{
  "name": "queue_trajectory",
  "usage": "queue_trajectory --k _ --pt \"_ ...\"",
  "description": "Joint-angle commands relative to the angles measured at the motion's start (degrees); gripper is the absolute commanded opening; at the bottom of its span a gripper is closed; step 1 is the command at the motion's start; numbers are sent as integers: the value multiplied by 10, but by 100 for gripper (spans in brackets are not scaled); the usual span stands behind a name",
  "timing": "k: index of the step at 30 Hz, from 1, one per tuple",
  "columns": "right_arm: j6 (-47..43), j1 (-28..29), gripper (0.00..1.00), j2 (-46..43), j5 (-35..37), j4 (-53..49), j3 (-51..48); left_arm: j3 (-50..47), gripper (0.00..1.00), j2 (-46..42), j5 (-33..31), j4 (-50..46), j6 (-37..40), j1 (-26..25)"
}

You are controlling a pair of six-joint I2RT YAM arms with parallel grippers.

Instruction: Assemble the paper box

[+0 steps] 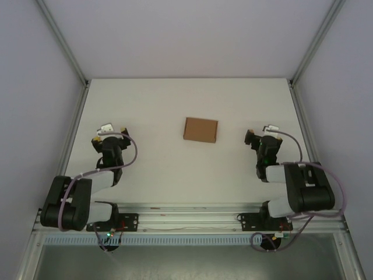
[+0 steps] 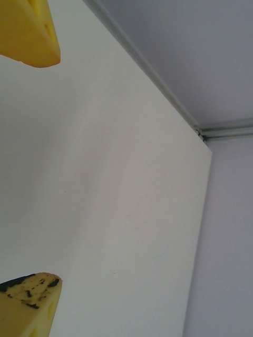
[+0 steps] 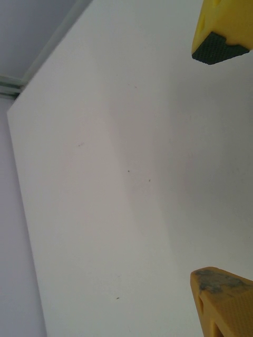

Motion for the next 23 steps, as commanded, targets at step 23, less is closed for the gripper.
queue_trajectory --k 23 --pt "44 -51 100 15 -55 -44 61 33 100 108 122 90 31 36"
